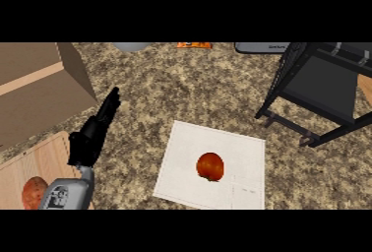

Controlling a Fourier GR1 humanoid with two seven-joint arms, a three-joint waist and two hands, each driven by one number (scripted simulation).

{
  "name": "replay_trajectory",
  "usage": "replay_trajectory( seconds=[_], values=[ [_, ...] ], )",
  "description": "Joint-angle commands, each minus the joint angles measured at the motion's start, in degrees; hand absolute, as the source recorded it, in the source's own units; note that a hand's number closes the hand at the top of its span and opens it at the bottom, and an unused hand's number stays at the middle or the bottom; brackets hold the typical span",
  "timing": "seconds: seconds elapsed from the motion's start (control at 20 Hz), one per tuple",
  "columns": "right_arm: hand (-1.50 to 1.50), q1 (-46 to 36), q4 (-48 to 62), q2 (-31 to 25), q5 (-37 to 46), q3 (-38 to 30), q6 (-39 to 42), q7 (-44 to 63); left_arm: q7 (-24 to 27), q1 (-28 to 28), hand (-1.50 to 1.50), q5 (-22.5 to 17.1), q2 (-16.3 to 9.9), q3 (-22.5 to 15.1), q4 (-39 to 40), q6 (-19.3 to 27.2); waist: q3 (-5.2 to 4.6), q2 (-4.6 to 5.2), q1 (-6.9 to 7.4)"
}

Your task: Pick the squash from the placemat and place it in the tiered shelf

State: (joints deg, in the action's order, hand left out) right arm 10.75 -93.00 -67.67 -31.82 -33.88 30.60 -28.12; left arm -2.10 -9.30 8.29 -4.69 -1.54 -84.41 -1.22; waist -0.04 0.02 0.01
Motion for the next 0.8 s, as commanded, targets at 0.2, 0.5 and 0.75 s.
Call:
replay_trajectory(
  seconds=[0.2,0.5,0.75],
  values=[
    [1.5,-16.9,9.35,-3.81,-1.63,5.24,-1.81,7.94,3.54,0.78,0.0,1.48,1.21,-1.13,2.6,0.51,0.01,0.17,1.03],
    [1.5,-23.15,8.82,3.33,7.49,12.55,-7.18,3.93,5.4,-0.83,0.0,-0.95,-0.29,2.59,5.17,-0.58,0.02,0.23,0.86],
    [1.5,-34.05,11.59,1.89,10.5,16.07,-11.63,8.06,0.87,-0.25,0.0,2.75,2.12,-1.49,1.54,1.79,0.01,0.24,1.29]
  ],
)
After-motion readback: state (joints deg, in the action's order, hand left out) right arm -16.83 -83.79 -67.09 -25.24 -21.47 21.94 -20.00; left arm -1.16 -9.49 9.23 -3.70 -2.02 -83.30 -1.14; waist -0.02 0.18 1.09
